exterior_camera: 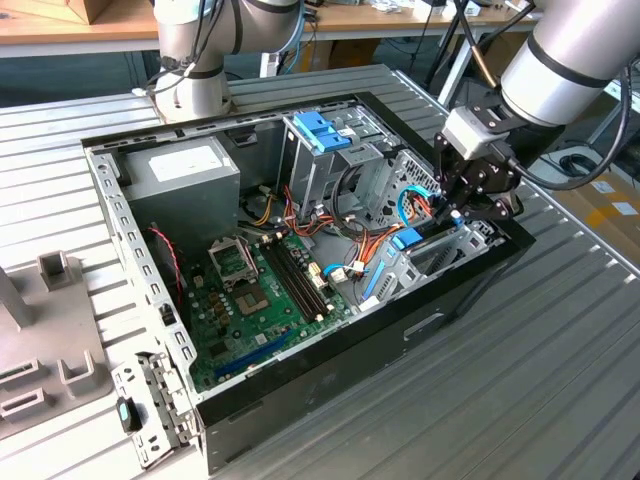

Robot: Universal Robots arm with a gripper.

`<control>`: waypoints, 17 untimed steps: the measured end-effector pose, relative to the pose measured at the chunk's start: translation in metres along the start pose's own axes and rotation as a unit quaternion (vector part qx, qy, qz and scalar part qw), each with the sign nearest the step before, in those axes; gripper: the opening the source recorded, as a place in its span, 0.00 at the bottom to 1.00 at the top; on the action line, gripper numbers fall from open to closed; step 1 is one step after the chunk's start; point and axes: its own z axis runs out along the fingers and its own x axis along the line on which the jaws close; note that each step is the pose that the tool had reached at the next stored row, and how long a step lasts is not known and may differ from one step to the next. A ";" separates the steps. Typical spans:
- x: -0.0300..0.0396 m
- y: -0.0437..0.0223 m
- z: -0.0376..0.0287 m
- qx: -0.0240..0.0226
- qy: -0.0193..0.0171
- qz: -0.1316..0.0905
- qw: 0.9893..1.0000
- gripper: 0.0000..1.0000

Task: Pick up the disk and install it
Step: 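Insert the first disk wire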

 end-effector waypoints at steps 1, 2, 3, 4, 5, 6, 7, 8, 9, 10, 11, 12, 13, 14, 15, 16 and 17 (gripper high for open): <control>0.0001 0.0000 0.0004 0.000 0.000 0.000 1.000 0.18; 0.0001 0.0000 0.0004 0.000 0.000 0.000 1.000 0.24; 0.0001 0.0000 0.0004 0.000 0.000 0.000 1.000 0.24; 0.0001 0.0000 0.0001 0.000 0.000 0.000 1.000 0.24; 0.0000 0.0000 0.0000 0.000 0.000 0.000 1.000 0.31; 0.0001 0.0000 0.0000 0.000 0.000 0.000 1.000 0.31; 0.0001 0.0000 0.0001 0.000 0.000 0.000 1.000 0.31; 0.0000 0.0000 -0.0001 0.000 0.000 0.000 1.000 0.31; -0.0001 0.0000 -0.0009 0.000 0.000 0.000 1.000 0.31; -0.0003 -0.0001 -0.0029 0.000 0.000 0.000 1.000 0.31; -0.0005 -0.0001 -0.0055 0.000 0.000 0.000 1.000 0.31; -0.0008 -0.0002 -0.0084 0.000 0.000 0.000 1.000 0.31; -0.0010 -0.0002 -0.0096 0.000 0.000 0.000 1.000 0.31; -0.0011 -0.0003 -0.0107 0.000 0.000 0.000 1.000 0.31; -0.0012 -0.0003 -0.0121 0.000 0.000 0.000 1.000 0.31; -0.0014 -0.0004 -0.0135 0.000 0.000 0.000 1.000 0.31; -0.0018 -0.0004 -0.0168 0.000 0.000 0.000 1.000 0.31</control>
